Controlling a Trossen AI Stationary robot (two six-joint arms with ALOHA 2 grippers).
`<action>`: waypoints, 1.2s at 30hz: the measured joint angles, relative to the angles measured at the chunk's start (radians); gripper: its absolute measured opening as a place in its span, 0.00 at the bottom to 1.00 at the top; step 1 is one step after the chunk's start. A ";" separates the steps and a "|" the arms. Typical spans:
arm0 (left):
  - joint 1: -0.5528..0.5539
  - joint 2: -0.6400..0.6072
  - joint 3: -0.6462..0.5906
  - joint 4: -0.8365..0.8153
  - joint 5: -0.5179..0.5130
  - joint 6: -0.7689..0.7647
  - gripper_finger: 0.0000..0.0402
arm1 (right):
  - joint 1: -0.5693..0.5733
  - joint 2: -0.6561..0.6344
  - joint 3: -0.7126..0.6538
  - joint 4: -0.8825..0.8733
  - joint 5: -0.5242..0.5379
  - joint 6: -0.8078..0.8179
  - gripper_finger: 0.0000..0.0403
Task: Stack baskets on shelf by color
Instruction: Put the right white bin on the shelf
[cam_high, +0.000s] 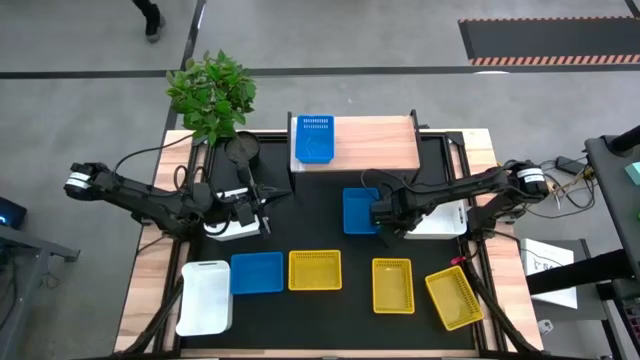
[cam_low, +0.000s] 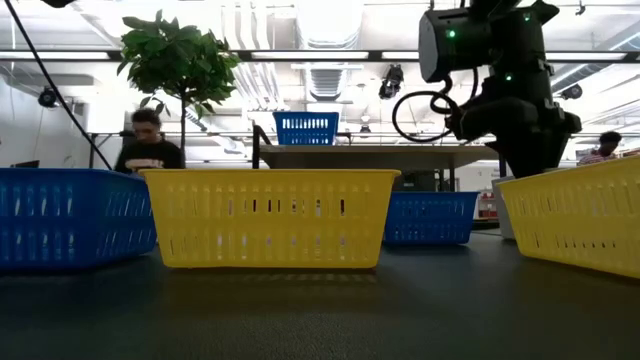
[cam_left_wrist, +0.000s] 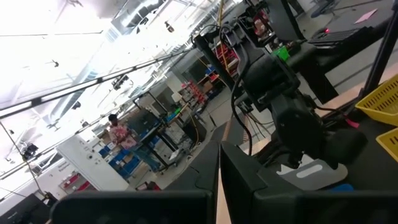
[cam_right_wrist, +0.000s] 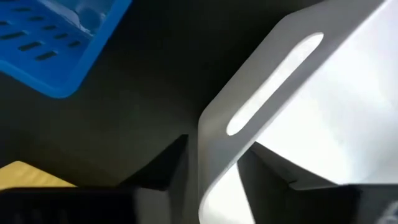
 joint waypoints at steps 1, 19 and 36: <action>0.000 0.000 0.000 0.000 0.000 0.000 0.00 | 0.000 -0.001 0.000 -0.002 -0.001 0.005 0.23; 0.000 0.000 0.000 0.001 0.000 0.001 0.00 | 0.056 -0.207 0.123 -0.179 -0.107 -0.007 0.02; 0.000 0.000 0.000 0.001 0.001 -0.002 0.00 | 0.259 -0.275 0.508 -0.151 -0.375 -0.456 0.02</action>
